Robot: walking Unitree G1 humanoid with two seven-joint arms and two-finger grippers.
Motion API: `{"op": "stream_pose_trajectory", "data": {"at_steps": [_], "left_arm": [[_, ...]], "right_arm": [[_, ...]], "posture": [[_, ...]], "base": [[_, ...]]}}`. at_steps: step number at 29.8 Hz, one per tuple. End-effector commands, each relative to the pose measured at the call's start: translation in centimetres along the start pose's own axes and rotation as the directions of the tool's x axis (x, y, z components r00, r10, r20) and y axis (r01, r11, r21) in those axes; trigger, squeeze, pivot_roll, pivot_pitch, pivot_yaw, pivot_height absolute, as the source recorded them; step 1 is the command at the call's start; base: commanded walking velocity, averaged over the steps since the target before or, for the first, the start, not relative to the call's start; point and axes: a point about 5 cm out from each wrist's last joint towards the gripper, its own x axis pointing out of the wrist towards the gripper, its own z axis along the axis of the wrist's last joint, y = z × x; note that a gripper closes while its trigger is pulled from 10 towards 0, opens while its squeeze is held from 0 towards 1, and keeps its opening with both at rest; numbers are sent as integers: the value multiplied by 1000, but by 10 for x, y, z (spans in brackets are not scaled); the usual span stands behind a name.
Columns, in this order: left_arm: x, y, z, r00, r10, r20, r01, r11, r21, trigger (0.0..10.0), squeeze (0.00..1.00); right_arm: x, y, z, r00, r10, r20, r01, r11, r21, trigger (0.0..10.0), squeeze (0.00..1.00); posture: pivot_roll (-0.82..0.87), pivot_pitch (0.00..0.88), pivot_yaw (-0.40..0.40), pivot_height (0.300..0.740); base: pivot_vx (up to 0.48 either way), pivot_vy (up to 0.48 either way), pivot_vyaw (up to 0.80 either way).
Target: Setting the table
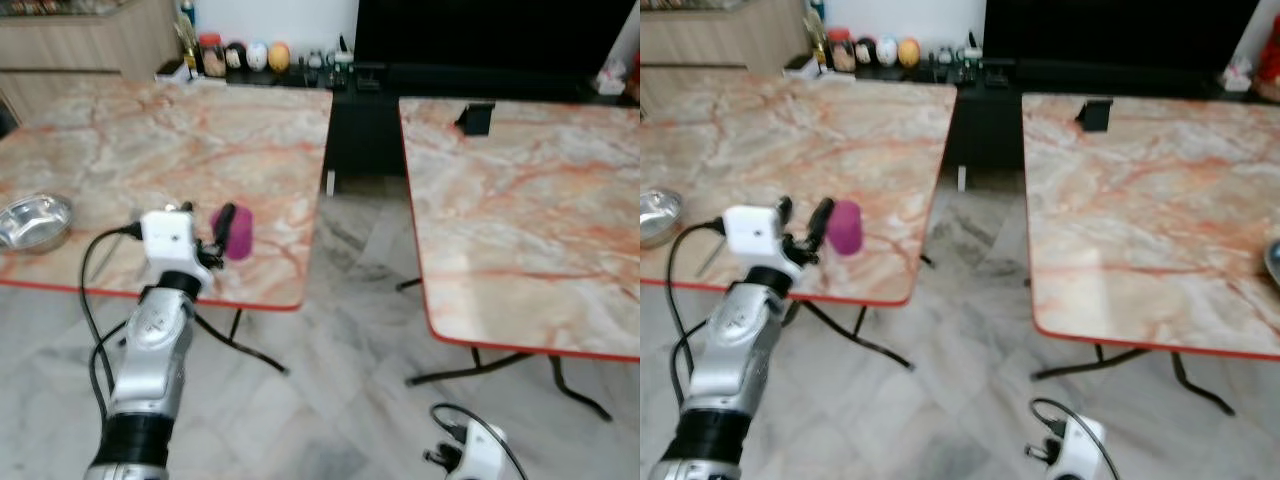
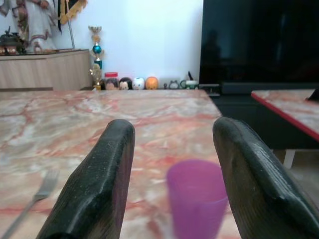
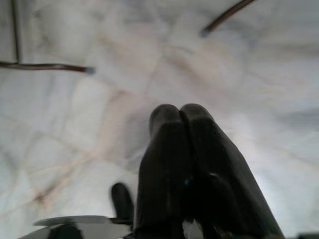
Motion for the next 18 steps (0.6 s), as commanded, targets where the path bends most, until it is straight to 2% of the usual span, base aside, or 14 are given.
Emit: {"op": "stream_pose_trajectory", "data": {"at_steps": [1,18], "left_arm": [[3,-9,4,1000,-28,12,28,1000,-11,10000,0],[6,-7,5,999,-29,18,29,1000,-10,10000,0]], "right_arm": [[-2,-10,-2,1000,-28,-4,28,1000,-2,10000,0],[-2,-10,-1,1000,-21,4,21,1000,-10,10000,0]], "posture": [[39,0,4,736],[40,0,4,736]], "base": [[0,442,0],[0,437,0]]}}
